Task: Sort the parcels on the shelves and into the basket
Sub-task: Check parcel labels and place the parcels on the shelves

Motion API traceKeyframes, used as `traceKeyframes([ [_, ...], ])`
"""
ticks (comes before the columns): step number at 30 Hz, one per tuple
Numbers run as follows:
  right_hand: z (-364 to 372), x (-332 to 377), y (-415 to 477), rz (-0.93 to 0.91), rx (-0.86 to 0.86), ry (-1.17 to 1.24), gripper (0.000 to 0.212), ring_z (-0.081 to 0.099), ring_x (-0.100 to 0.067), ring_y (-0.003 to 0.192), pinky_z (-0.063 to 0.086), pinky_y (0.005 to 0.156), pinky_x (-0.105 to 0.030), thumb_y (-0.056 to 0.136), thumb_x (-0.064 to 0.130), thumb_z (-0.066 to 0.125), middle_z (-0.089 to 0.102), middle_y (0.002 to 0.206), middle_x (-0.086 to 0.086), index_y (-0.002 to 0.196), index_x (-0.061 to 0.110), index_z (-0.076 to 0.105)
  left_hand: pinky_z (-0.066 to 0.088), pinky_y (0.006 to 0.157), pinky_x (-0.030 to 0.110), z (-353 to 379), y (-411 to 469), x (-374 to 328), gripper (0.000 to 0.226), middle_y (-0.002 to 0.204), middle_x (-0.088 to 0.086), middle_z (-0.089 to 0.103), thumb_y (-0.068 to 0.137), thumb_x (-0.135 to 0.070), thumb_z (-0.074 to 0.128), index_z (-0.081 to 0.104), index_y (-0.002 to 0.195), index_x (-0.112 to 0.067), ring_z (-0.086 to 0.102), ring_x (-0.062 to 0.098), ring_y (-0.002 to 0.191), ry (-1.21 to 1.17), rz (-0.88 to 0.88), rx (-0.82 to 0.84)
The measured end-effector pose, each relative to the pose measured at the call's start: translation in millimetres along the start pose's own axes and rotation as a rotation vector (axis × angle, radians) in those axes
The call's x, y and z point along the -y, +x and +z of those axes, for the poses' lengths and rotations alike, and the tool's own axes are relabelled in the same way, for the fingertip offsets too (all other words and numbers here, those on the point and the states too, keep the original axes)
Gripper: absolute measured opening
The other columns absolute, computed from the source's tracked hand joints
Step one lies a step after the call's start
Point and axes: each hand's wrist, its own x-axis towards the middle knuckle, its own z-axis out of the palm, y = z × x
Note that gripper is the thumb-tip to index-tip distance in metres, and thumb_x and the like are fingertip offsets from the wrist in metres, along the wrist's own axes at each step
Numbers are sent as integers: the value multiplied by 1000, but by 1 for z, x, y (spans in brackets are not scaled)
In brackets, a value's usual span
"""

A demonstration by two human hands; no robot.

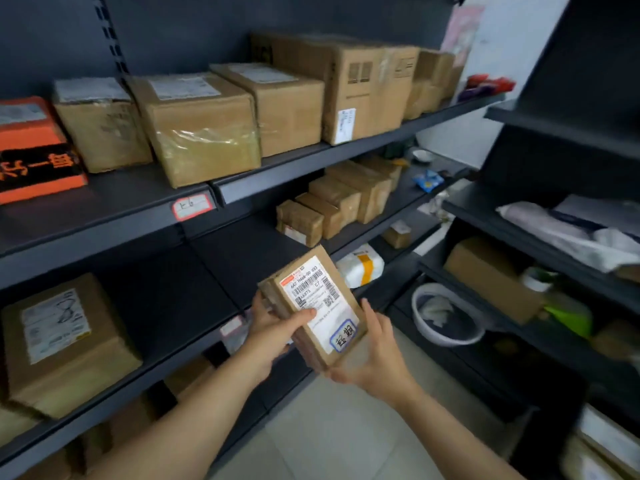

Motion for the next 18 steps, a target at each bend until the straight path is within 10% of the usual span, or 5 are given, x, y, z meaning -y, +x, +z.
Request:
traceKeyframes([
  [7, -109, -48, -91, 169, -158, -49, 122, 18, -1, 135, 20, 110, -18, 61, 38, 87, 17, 148, 4, 151, 27, 5, 44, 87, 25, 97, -43, 5, 113, 125, -8, 53, 65, -8, 84, 12, 148, -37, 50, 8, 109, 399, 143, 387],
  [11, -176, -72, -137, 148, -234, -123, 123, 24, 19, 112, 19, 90, 6, 61, 34, 88, 16, 143, 9, 150, 26, 4, 43, 103, 42, 167, -74, 9, 122, 138, -13, 45, 53, -23, 88, 13, 147, -45, 44, 13, 126, 699, 241, 584],
  [18, -271, -136, -217, 223, -125, -55, 125, 11, -8, 142, 16, 112, -25, 61, 33, 88, 5, 155, 14, 150, 33, 1, 39, 103, 33, 296, -141, 19, 119, 149, -9, 31, 57, -27, 85, 11, 148, -43, 36, 14, 131, 1130, 453, 845],
])
